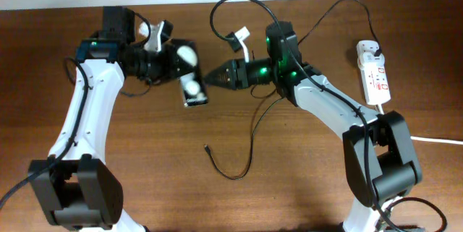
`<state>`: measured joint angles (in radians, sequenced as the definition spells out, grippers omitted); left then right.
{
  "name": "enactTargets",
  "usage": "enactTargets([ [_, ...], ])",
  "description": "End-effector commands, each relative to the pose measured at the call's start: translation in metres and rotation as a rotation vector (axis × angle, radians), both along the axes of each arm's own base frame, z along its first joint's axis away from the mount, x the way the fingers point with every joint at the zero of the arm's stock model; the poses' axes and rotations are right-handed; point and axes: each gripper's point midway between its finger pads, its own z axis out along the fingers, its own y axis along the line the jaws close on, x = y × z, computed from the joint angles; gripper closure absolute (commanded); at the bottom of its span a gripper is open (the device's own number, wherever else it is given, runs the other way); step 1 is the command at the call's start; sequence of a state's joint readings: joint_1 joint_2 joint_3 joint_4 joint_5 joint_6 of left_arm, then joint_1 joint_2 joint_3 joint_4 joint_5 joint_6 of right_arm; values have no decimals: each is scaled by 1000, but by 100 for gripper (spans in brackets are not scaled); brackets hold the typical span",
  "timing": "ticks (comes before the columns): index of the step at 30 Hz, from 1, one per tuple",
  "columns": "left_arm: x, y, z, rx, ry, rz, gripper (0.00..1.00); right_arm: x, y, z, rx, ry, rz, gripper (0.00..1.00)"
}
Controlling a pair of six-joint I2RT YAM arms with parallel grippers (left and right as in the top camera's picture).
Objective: Plug charger to phone and switch on socket
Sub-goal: 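Lower the right gripper to the cable's USB-C end and grasp it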
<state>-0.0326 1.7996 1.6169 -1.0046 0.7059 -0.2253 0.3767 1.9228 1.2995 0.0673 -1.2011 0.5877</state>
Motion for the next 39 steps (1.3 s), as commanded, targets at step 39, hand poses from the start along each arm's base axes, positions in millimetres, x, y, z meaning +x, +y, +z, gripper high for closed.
enactTargets([
  [39, -34, 25, -175, 736, 312, -21, 100, -71, -81, -133, -823, 71, 22, 38],
])
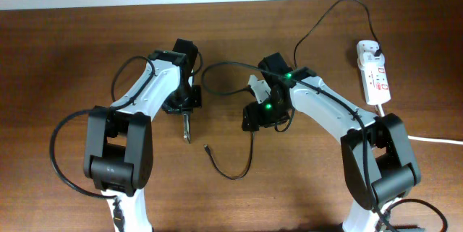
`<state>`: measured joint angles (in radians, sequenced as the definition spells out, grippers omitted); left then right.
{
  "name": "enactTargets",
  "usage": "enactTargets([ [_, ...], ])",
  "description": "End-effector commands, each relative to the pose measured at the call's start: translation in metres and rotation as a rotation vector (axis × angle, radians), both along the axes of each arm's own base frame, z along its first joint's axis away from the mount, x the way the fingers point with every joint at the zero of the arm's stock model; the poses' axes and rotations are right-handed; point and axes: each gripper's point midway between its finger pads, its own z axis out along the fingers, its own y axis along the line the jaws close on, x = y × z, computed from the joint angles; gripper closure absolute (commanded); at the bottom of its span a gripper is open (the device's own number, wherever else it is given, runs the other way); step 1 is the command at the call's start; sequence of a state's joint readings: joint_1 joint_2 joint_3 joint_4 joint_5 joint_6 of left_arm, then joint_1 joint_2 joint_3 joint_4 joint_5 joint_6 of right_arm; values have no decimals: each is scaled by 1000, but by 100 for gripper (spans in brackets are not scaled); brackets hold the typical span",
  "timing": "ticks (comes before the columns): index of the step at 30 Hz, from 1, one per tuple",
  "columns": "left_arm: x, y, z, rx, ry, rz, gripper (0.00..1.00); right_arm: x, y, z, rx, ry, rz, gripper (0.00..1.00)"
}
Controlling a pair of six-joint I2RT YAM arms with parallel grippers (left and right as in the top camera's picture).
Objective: Plug charger to phone and switch on socket
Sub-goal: 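Lower the right gripper to the cable's USB-C end and grasp it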
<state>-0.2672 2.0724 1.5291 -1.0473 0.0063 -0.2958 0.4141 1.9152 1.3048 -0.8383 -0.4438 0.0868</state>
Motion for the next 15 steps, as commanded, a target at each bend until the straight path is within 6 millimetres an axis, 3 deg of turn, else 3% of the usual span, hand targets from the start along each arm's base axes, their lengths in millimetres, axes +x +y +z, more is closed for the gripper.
enactTargets([
  [1, 6, 0, 1, -27, -5, 18, 100, -18, 24, 23, 113, -6, 111, 38],
  [4, 25, -25, 28, -302, -57, -3, 100, -35, 46, 24, 107, -26, 194, 38],
  [6, 36, -22, 43, -460, -68, 56, 100, -52, 67, 21, 88, -51, 275, 38],
  [9, 49, 8, 65, -693, -99, 148, 100, -78, 88, 13, -12, -94, 352, 38],
  [11, 58, 30, 90, -889, -144, 210, 100, -74, 91, 4, -158, -185, 296, 38],
  [15, 61, 63, 98, -950, -177, 297, 100, -61, 112, 1, -259, -397, 279, 47],
])
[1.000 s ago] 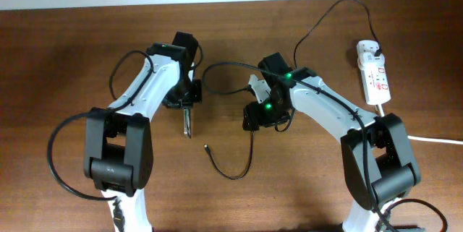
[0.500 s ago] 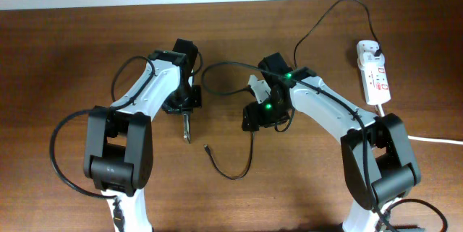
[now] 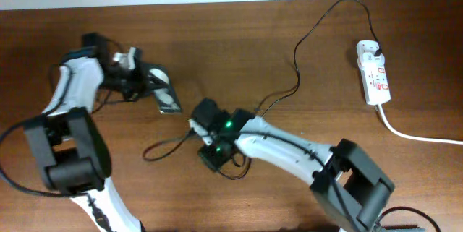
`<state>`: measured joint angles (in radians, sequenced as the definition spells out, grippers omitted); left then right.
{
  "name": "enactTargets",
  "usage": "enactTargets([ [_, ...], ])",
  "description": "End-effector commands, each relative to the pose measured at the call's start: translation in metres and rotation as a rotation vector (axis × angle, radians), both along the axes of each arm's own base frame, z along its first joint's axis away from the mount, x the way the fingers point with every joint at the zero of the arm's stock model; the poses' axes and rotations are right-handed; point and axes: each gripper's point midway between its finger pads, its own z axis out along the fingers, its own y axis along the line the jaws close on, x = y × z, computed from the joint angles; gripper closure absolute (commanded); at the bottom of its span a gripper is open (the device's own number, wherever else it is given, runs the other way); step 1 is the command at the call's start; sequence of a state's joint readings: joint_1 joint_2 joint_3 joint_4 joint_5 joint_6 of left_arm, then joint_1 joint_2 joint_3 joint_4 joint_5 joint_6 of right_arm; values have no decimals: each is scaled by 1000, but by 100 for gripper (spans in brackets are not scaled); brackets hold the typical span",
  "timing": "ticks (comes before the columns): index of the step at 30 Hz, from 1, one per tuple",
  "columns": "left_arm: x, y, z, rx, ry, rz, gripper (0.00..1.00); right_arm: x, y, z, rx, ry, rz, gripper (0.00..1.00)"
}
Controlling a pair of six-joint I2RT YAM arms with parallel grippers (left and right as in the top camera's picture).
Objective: Plug charger to phone and switch on socket
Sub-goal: 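Lower the right gripper to the cable's USB-C end and grasp it, then push the held USB-C plug into the phone's bottom port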
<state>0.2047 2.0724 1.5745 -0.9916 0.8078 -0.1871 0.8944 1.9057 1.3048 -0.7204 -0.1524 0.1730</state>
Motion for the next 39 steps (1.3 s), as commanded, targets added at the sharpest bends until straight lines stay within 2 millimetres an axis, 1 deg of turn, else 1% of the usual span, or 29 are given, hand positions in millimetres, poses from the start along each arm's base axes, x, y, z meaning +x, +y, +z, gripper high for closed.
enactTargets([
  [1, 6, 3, 33, -129, -92, 3, 100, 20, 6, 2, -83, -220, -71, 48],
  [2, 6, 3, 33, -124, -108, -11, 100, 20, 8, -3, -107, -257, -84, 48],
  [3, 6, 3, 33, -119, -114, -18, 100, 19, 10, -8, -130, -282, -75, 52],
  [6, 7, 3, 33, -118, -117, -18, 100, 15, 11, -20, -153, -274, -73, 52],
  [7, 7, 3, 33, -113, -133, -32, 100, 15, 7, -34, -182, -254, -93, 52],
  [10, 7, 3, 33, -108, -149, -44, 100, 17, -2, -54, -224, -222, -117, 52],
  [11, 7, 3, 33, -108, -148, -44, 100, 14, -4, -63, -230, -191, -116, 52],
  [13, 7, 3, 33, -109, -148, -44, 100, 7, -1, -66, -206, -135, -109, 68],
  [14, 7, 3, 33, -109, -147, -44, 100, 1, -1, -67, -197, -99, -103, 82],
  [15, 7, 3, 33, -111, -148, -44, 100, -5, -1, -68, -194, -62, -106, 87],
  [16, 6, 2, 34, -118, -145, -44, 100, -9, -4, -69, -199, -32, -116, 87],
  [18, 8, 0, 37, -133, -158, -46, 100, -12, -6, -69, -202, -8, -126, 87],
  [20, 10, 1, 37, -132, -172, -47, 100, -7, -10, -69, -201, 1, -168, 86],
  [21, 10, 1, 37, -132, -173, -48, 100, -5, -13, -69, -203, 9, -176, 64],
  [22, 10, 1, 37, -132, -173, -47, 100, -5, -14, -69, -196, 24, -183, 59],
  [26, 10, 1, 37, -132, -173, -48, 100, -4, -15, -69, -181, 58, -196, 57],
  [27, 10, 1, 37, -132, -173, -47, 100, -4, -16, -69, -183, 60, -196, 67],
  [28, 10, 1, 37, -132, -173, -47, 100, -7, -18, -70, -191, 73, -194, 84],
  [29, 10, 1, 37, -132, -173, -48, 100, -13, -19, -70, -194, 101, -190, 86],
  [30, 10, 1, 37, -132, -173, -48, 100, -16, -19, -69, -193, 119, -187, 85],
  [32, 10, 1, 38, -133, -173, -47, 100, -19, -21, -70, -201, 131, -186, 85],
  [33, 10, 1, 38, -133, -173, -47, 100, -19, -20, -69, -199, 130, -186, 96],
  [34, 10, 0, 39, -142, -176, -48, 100, -20, -19, -69, -191, 142, -186, 96],
  [35, 12, -2, 43, -168, -193, -51, 100, -25, -10, -62, -137, 197, -183, 96],
  [36, 14, -4, 52, -211, -244, -68, 100, -28, 1, -50, -49, 267, -178, 96],
  [37, 19, -3, 68, -280, -328, -82, 100, -28, 13, -24, 91, 354, -154, 96],
  [38, 21, 3, 76, -311, -364, -71, 100, -24, 18, 2, 207, 408, -130, 96],
  [39, 21, 8, 80, -307, -372, -61, 100, -17, 16, 20, 275, 419, -125, 96],
])
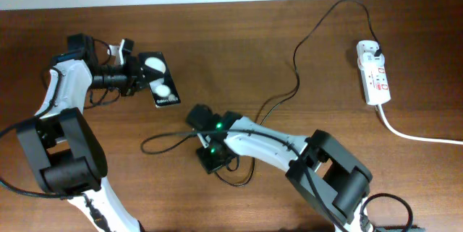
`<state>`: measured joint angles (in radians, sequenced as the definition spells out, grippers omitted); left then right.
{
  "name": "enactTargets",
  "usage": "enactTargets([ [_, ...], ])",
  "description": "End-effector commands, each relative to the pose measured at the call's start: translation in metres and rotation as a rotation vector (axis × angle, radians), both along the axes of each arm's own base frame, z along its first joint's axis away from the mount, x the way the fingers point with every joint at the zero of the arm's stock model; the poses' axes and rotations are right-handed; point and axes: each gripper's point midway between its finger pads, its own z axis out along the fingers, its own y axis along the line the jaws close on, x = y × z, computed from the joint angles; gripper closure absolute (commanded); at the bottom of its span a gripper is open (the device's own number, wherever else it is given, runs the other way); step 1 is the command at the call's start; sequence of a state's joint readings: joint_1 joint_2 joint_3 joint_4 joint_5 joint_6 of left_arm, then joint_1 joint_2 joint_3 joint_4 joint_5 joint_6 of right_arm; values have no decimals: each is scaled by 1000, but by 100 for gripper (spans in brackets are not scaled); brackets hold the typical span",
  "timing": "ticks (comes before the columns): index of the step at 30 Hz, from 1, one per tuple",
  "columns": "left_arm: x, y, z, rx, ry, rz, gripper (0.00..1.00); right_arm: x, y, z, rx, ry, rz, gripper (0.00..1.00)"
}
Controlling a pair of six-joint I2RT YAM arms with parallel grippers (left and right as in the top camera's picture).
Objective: Plug charger to phone and switch on socket
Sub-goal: 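Push the held USB-C plug into the phone's bottom port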
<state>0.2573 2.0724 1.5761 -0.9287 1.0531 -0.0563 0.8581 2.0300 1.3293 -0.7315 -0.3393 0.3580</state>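
The black phone (160,80), with two white round patches on it, hangs over the table's left part. My left gripper (142,78) is shut on its left edge. The black charger cable (295,66) runs from the white power strip (372,73) down to the table's middle and loops out to the left. My right gripper (215,161) points down at the table below the phone, shut on the cable. The cable's plug end is hidden under the gripper.
The power strip lies at the far right with a white lead (419,136) running off the right edge. The brown table (376,167) ends at a white wall along the back. My right arm (268,142) lies low across the middle.
My left gripper has moved the phone slightly up and turned it flatter to the camera. My right gripper stays at the same spot on the cable, and the loop on the left has shifted a little.
At first the left gripper held the phone at the middle, the right gripper pointed at it, and the cable end lay loose near the front. Then both grippers pointed down. Later the phone was held far left with the right gripper on the cable, as now.
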Motion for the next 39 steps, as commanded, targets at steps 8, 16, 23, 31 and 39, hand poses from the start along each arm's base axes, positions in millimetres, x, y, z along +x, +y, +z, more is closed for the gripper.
enactTargets([
  [8, -18, -1, 133, -166, -274, -2, 100, 26, 4, 183, 710, 11, 88, 96],
  [16, -56, -23, 187, -196, -229, 15, 100, 30, 41, 244, 972, -33, 144, 96],
  [23, -58, -21, 183, -162, -224, 21, 100, 29, 52, 264, 1054, -89, 203, 96],
  [31, -59, -23, 185, -182, -221, 15, 100, 53, 56, 261, 1011, -174, 102, 96],
  [39, -57, -20, 180, -148, -213, 28, 100, 60, 56, 258, 991, -209, 73, 96],
])
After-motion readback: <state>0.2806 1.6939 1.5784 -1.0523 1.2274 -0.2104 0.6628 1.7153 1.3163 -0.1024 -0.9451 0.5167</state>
